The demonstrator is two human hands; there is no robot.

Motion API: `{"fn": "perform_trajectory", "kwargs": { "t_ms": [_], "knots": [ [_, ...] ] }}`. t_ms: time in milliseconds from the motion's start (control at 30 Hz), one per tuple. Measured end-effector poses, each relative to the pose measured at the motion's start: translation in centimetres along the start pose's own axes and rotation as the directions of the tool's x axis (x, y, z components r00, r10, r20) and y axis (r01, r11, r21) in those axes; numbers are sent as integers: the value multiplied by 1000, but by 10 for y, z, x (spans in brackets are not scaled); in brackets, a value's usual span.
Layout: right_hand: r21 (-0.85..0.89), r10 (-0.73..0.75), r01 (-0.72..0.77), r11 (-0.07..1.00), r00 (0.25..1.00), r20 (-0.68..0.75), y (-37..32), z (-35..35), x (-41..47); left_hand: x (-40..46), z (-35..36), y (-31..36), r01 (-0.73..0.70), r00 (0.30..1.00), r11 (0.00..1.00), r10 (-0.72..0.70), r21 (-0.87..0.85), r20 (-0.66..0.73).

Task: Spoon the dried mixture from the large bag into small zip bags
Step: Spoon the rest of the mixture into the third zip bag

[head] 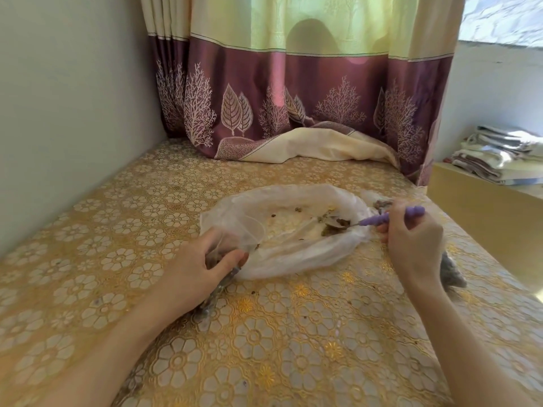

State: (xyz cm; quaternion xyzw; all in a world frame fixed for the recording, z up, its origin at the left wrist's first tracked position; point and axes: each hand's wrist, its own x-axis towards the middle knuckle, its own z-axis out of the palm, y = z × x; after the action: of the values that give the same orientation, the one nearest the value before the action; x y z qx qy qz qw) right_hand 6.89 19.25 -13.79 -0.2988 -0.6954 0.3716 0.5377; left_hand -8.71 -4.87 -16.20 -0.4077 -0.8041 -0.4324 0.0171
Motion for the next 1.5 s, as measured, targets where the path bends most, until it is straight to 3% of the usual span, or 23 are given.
{"fn": "perform_trajectory", "kwargs": {
  "t_ms": [167,433,733,933,1300,1500],
  "knots": [
    [-117,-49,49,992,999,2,8,3,-2,2,0,-2,26,997,999,-24,-19,78],
    [-219,-127,120,968,992,-20,12,9,-12,3,2,-2,-4,997,993,-6,121,83],
    [6,241,-241,971,971,-3,15,12,-13,2,3,2,4,999,996,-9,93,54],
    [159,349,-355,921,935,60,14,12,-12,3,0,4,-4,999,990,-1,139,38],
    [250,359,-382,890,924,132,8,6,-9,3,-3,-2,-9,1000,994,8,113,13],
    [326,336,-385,863,921,197,7,6,-9,0,-2,-1,-7,998,1000,7,-1,-59]
  ]
}}
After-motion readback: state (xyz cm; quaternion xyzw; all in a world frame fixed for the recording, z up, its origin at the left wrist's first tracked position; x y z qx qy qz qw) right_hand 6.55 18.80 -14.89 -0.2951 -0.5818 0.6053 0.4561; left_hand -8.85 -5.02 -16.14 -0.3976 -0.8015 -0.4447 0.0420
